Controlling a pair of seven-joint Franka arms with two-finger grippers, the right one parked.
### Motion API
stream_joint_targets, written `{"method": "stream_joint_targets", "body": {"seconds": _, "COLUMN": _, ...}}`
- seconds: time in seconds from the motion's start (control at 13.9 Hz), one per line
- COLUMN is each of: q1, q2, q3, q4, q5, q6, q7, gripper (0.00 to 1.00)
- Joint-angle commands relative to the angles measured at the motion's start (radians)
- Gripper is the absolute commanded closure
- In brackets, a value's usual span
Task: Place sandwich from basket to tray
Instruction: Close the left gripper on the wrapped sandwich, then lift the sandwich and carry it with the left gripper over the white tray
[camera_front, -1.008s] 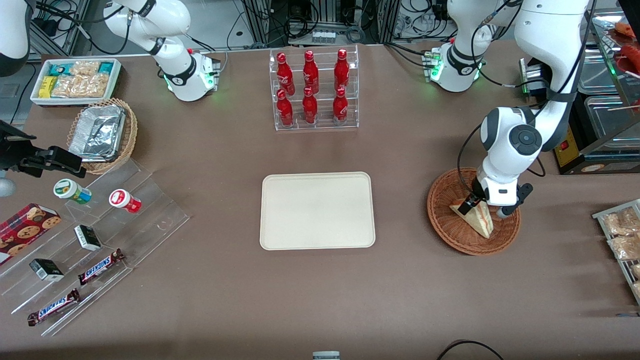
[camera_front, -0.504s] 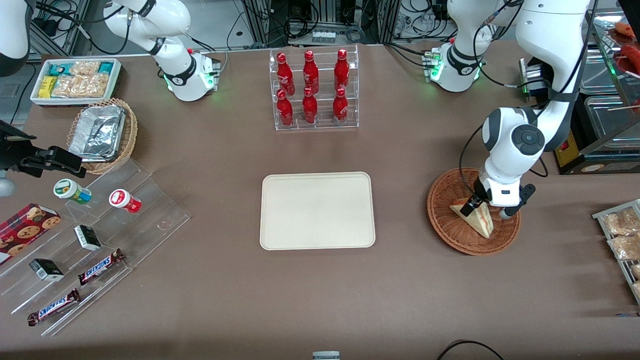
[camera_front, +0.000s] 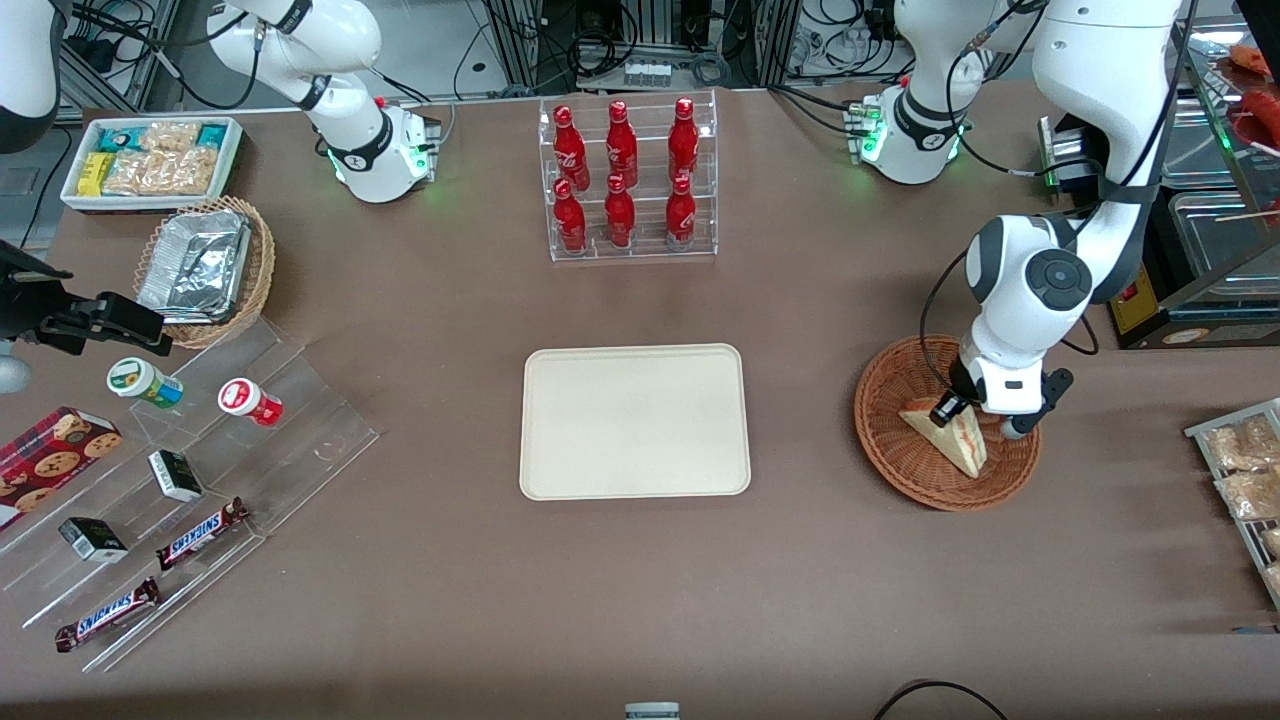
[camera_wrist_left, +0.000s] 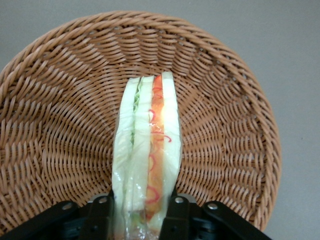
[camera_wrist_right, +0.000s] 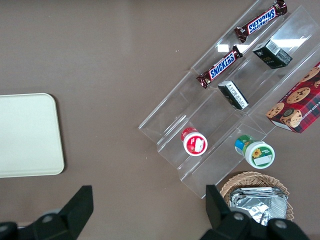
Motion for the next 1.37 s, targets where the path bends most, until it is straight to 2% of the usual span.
{"method": "stream_joint_targets", "body": {"seconds": 0.0, "q1": -0.006, "q2": -0.025, "q3": 0.004, "q4": 0.06, "q5": 0.017, "q6": -0.106, "q7": -0.008, "gripper": 1.0}}
{"method": "stream_joint_targets", "body": {"seconds": 0.14, "q1": -0.012, "q2": -0.068, "q3": -0.001, "q4": 0.129, "q5": 0.029, "q6": -0.275, "q7": -0.006, "gripper": 1.0}}
{"method": "stream_joint_targets", "body": {"seconds": 0.22, "q1": -0.012, "q2": -0.087, "q3": -0.012, "q4": 0.17, "q5": 0.063, "q6": -0.38, "q7": -0.006, "gripper": 1.0}}
{"method": "stream_joint_targets", "body": {"seconds": 0.43, "q1": -0.012, "q2": -0.09, "q3": -0.116, "q4": 0.353, "q5": 0.088, "q6": -0.672, "q7": -0.009, "gripper": 1.0}}
{"method": "stream_joint_targets", "body": {"seconds": 0.58, "q1": -0.012, "q2": -0.069, "q3": -0.203, "q4": 0.468, "q5": 0.086, "q6": -0.785, "q7": -0.019, "gripper": 1.0}}
{"method": "stream_joint_targets", "body": {"seconds": 0.86, "q1": -0.012, "q2": 0.006, "q3": -0.379, "q4": 0.586, "q5": 0.075, "q6": -0.806, "q7": -0.04, "gripper": 1.0}}
{"method": "stream_joint_targets", "body": {"seconds": 1.01, "q1": -0.013, "q2": 0.103, "q3": -0.471, "q4": 0.696, "q5": 0.086, "q6": -0.803, "q7": -0.063, "gripper": 1.0}}
{"method": "stream_joint_targets", "body": {"seconds": 1.3, "q1": -0.015, "q2": 0.322, "q3": -0.649, "q4": 0.893, "q5": 0.195, "q6": -0.791, "q7": -0.121, "gripper": 1.0}}
